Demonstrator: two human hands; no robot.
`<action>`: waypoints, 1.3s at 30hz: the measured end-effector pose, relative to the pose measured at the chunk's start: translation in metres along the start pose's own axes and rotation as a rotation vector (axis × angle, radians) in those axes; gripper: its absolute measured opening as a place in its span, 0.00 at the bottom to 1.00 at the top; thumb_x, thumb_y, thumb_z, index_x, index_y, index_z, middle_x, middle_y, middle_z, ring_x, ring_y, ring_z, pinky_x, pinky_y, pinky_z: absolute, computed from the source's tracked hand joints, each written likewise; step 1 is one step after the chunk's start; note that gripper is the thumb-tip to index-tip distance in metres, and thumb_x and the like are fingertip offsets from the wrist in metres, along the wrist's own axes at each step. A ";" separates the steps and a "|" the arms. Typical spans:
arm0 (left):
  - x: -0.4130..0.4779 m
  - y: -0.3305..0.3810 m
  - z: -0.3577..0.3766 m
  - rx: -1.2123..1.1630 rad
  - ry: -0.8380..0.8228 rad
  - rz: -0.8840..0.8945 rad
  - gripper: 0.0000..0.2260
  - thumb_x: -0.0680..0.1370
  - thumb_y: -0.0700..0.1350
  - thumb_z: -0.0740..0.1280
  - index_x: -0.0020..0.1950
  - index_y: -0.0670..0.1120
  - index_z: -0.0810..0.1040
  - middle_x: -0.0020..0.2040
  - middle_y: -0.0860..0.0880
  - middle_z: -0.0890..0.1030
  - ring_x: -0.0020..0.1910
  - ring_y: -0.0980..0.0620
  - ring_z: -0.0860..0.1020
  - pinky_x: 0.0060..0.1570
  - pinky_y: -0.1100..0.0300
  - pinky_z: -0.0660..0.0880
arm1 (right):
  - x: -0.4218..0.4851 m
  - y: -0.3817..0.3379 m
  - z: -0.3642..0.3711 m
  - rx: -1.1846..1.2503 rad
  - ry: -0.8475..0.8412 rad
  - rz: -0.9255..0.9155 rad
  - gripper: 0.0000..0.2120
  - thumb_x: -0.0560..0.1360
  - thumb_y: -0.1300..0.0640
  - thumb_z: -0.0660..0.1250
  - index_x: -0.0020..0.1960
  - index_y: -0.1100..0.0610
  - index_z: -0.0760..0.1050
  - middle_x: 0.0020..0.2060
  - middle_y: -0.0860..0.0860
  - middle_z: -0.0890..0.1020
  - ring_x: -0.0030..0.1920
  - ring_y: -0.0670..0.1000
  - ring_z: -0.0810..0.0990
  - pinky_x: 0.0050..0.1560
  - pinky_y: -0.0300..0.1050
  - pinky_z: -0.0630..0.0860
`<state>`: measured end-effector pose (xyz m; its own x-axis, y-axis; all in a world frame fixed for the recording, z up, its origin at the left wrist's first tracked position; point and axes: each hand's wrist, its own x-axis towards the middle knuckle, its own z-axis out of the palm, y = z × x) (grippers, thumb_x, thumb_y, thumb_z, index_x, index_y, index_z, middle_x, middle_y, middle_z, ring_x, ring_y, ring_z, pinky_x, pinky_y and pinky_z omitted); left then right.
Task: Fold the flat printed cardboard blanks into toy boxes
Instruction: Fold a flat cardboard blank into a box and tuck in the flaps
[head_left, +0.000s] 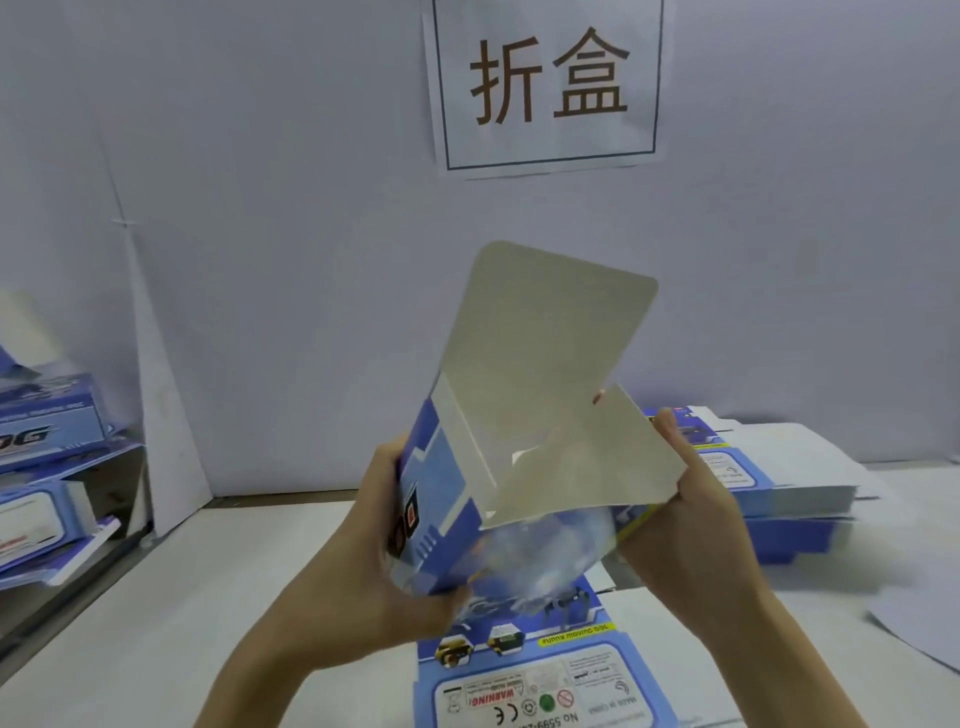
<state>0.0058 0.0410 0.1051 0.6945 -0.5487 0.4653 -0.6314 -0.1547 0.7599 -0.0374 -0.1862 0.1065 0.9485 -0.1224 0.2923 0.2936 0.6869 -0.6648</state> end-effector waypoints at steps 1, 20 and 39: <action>0.001 0.000 0.003 0.044 0.018 0.019 0.40 0.65 0.42 0.78 0.67 0.61 0.58 0.57 0.73 0.71 0.57 0.68 0.74 0.41 0.76 0.73 | 0.007 -0.001 0.000 -0.042 -0.093 0.051 0.19 0.75 0.45 0.58 0.54 0.51 0.84 0.52 0.53 0.85 0.53 0.50 0.83 0.45 0.40 0.80; 0.005 0.002 0.002 0.413 0.179 0.310 0.38 0.61 0.52 0.78 0.64 0.64 0.61 0.59 0.66 0.68 0.56 0.46 0.74 0.46 0.55 0.79 | 0.005 0.002 -0.006 -0.856 -0.087 0.107 0.09 0.79 0.58 0.63 0.49 0.52 0.82 0.47 0.58 0.84 0.45 0.53 0.84 0.46 0.51 0.81; 0.036 0.007 0.021 -0.314 0.196 -0.154 0.58 0.50 0.73 0.73 0.74 0.47 0.63 0.67 0.47 0.75 0.56 0.56 0.80 0.52 0.58 0.76 | 0.001 -0.007 0.010 -1.579 0.131 -0.084 0.15 0.82 0.52 0.54 0.39 0.55 0.67 0.36 0.52 0.80 0.37 0.51 0.83 0.40 0.49 0.80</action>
<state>0.0196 0.0028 0.1180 0.8447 -0.3665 0.3902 -0.4001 0.0522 0.9150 -0.0394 -0.1840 0.1179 0.9025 -0.2361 0.3603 0.0874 -0.7186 -0.6899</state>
